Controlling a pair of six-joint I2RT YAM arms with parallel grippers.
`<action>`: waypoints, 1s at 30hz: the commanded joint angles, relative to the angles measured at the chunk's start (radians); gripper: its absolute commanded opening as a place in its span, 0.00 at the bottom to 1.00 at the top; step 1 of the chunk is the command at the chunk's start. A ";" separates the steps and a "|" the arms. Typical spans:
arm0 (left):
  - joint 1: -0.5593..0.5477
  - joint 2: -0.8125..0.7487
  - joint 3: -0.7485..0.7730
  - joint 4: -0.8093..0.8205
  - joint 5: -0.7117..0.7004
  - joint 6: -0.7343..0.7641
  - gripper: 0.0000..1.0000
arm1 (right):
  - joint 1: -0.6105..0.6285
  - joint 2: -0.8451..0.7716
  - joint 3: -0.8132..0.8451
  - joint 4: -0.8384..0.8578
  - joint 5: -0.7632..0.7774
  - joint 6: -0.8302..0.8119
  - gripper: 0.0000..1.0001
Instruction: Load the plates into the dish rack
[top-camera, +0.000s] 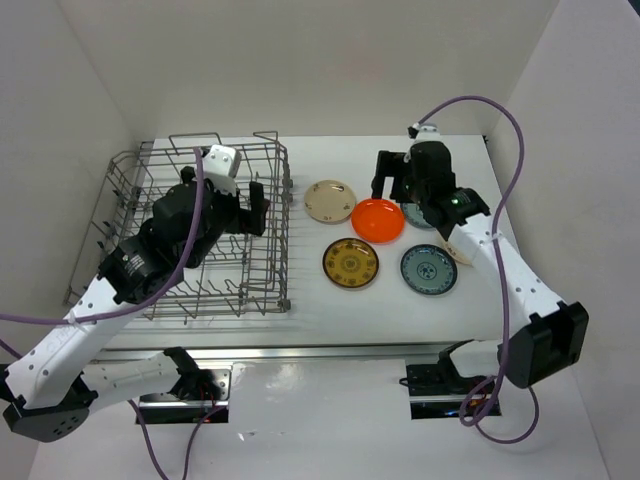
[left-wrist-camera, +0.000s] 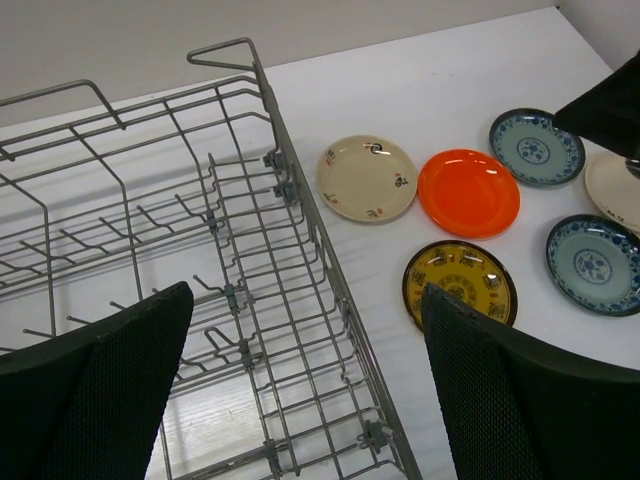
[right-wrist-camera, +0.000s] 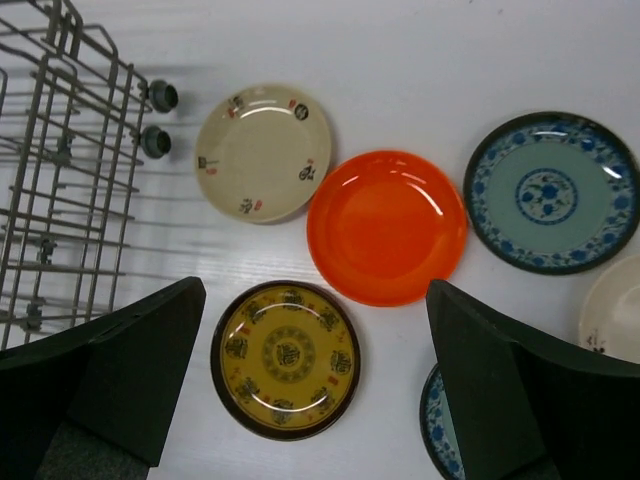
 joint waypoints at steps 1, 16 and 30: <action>0.002 -0.037 -0.029 0.061 -0.001 -0.012 1.00 | 0.000 0.043 -0.011 0.061 -0.101 -0.005 1.00; 0.002 -0.068 -0.047 0.053 0.142 0.068 1.00 | 0.000 0.434 0.208 0.281 -0.463 -0.235 1.00; 0.002 -0.168 -0.090 -0.032 0.058 -0.049 1.00 | -0.168 0.738 0.354 0.333 -0.872 -0.182 0.95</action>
